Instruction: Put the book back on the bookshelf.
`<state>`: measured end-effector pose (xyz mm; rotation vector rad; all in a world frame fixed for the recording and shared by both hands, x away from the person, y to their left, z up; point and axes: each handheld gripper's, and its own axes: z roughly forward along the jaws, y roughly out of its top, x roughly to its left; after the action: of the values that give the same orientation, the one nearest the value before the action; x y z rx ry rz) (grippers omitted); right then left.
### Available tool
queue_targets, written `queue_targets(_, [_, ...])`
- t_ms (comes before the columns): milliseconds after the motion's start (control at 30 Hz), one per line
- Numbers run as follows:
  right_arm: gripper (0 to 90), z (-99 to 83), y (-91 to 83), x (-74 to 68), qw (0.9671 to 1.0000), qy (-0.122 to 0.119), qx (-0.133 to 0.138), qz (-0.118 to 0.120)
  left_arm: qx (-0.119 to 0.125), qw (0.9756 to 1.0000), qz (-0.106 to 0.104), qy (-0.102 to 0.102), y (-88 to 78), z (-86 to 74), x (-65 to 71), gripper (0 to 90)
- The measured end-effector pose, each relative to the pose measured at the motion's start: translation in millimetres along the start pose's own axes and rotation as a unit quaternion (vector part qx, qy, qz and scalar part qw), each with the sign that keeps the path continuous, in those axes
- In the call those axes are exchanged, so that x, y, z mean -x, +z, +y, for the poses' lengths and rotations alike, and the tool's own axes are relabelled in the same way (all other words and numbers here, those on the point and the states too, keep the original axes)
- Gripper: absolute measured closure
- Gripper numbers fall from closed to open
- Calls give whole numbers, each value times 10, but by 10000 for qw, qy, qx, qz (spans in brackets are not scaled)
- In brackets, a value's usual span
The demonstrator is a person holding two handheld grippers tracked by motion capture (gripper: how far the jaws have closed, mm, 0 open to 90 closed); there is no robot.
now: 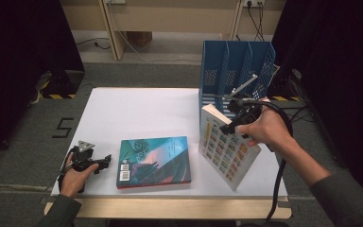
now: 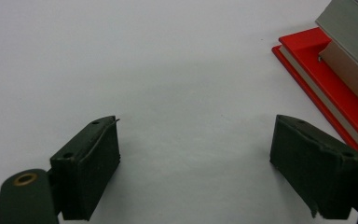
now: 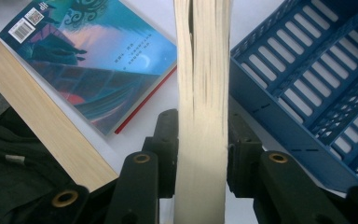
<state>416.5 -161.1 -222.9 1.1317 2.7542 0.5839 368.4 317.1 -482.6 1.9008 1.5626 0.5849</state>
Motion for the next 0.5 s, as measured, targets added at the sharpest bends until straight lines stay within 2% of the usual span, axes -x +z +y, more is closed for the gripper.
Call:
queue_targets(100, [662,17,35,4,9998,176,-66,61,-2,10000,0,-1,1,0,-1,145])
queue_targets(233, [647,45,132,8,9995,189,-235,-2,10,10000,-6,-12,3,-1,-1,144])
queue_targets(367, [652,61,160,6,9995,141,-285,36,15,10000,-11,-10,4,-2,-2,143])
queue_targets(500, [631,57,179,14,9992,220,-328,66,6,10000,-6,6,1,-2,-2,145])
